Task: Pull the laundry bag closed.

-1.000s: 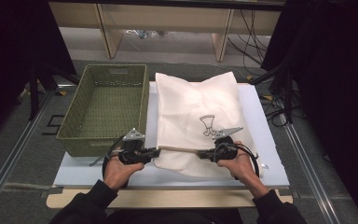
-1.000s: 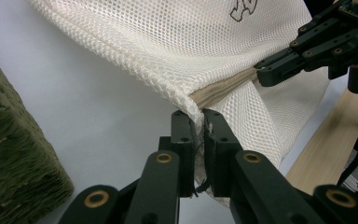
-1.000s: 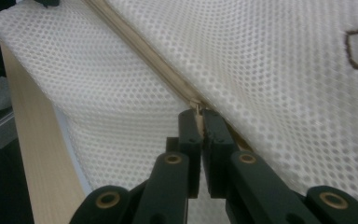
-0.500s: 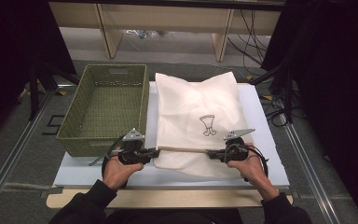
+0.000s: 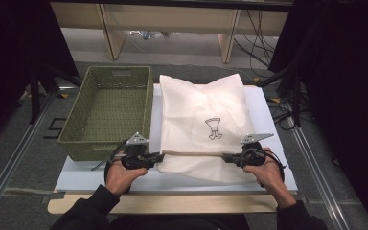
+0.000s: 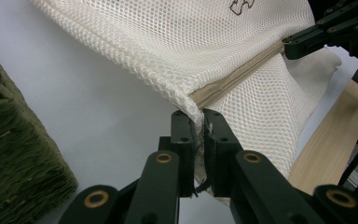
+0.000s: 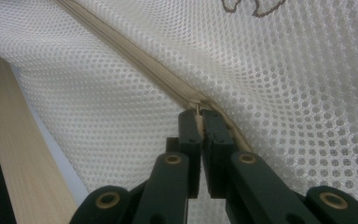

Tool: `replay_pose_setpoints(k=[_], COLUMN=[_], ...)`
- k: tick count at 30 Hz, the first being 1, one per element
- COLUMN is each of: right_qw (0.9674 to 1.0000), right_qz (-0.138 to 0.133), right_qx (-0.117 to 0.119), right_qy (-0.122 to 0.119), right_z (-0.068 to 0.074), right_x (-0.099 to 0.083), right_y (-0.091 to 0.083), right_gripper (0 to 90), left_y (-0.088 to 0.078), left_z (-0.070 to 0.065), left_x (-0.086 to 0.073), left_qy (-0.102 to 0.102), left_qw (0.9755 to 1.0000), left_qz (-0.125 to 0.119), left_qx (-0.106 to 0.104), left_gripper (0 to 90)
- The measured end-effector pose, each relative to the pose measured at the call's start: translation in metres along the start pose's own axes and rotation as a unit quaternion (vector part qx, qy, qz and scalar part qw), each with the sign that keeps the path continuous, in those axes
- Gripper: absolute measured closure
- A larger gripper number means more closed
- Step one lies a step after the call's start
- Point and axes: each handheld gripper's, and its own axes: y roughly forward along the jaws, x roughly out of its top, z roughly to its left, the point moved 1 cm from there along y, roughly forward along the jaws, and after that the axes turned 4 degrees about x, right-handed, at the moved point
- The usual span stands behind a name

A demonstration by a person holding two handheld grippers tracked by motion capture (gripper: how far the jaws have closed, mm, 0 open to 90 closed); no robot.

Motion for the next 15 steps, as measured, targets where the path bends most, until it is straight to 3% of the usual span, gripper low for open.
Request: replay_pose_setpoints(k=[5,6,8,11,13,15], right_qw=[1.0,1.0,0.9999,0.9999,0.9998,0.9999], right_qz=[0.0,0.002,0.002,-0.001,0.002,-0.004], right_qx=[-0.004,-0.005,-0.004,-0.014,-0.011,-0.012], right_qy=[0.007,-0.002,0.013,0.004,0.017,0.006], right_z=[-0.001,-0.003,-0.002,-0.007,-0.008,-0.011], right_x=[-0.002,-0.003,-0.004,-0.006,-0.008,-0.009], right_y=[-0.002,-0.003,-0.005,-0.008,-0.01,-0.012], right_gripper=[88.3,88.3,88.3,88.3,88.3,88.3], left_y=[0.0,-0.001,-0.001,-0.002,-0.001,-0.001], left_z=[0.001,0.002,0.002,0.002,0.002,0.002], left_x=[0.0,-0.001,-0.002,-0.002,-0.002,-0.003], left_qy=[0.0,0.008,0.007,0.003,0.004,0.015], left_qw=[1.0,0.9999,1.0,1.0,1.0,0.9998], left_qz=[0.001,0.006,0.004,0.002,0.001,0.011], left_qx=[0.002,0.002,0.006,0.004,0.007,0.007], left_gripper=[83.2,83.2,83.2,83.2,83.2,83.2])
